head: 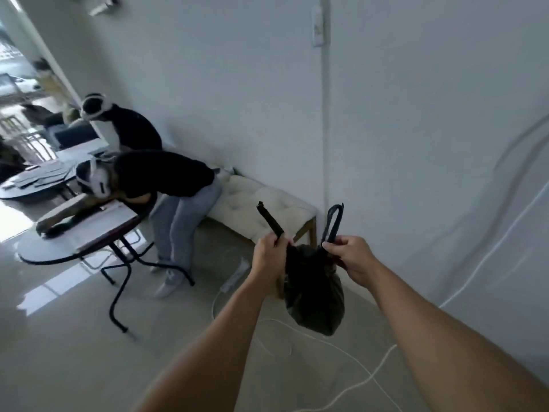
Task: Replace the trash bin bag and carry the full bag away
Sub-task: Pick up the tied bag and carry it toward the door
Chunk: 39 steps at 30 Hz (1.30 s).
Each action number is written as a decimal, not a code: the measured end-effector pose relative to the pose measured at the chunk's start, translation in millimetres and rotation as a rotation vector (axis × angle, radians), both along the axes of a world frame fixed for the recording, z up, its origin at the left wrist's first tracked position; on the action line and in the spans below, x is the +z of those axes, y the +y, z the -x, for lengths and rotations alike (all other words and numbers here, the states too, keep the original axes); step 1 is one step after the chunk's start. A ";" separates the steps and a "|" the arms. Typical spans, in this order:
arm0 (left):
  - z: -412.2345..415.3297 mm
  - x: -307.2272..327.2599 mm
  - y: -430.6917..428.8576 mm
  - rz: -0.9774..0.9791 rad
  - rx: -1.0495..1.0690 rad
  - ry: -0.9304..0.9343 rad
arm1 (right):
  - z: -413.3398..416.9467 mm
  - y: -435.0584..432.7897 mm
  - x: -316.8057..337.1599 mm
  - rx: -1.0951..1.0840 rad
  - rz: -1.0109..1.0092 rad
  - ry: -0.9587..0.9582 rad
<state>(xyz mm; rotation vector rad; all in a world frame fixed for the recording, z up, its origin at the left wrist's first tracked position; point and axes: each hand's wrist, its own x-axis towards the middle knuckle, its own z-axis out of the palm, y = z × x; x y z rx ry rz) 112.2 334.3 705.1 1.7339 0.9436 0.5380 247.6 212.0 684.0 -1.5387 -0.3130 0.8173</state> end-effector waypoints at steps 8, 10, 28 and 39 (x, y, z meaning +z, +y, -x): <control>103.6 66.1 98.9 -0.055 0.186 -0.124 | 88.1 123.3 82.2 0.153 -0.240 0.055; 134.0 84.0 118.1 -0.058 0.262 -0.176 | 114.8 153.4 104.1 0.184 -0.333 0.136; 379.0 139.5 209.5 -0.004 0.892 -0.638 | 374.6 387.8 166.4 0.863 -0.331 0.064; 489.6 142.5 165.5 -0.055 1.396 -0.872 | 507.2 392.3 174.3 1.216 -0.371 0.445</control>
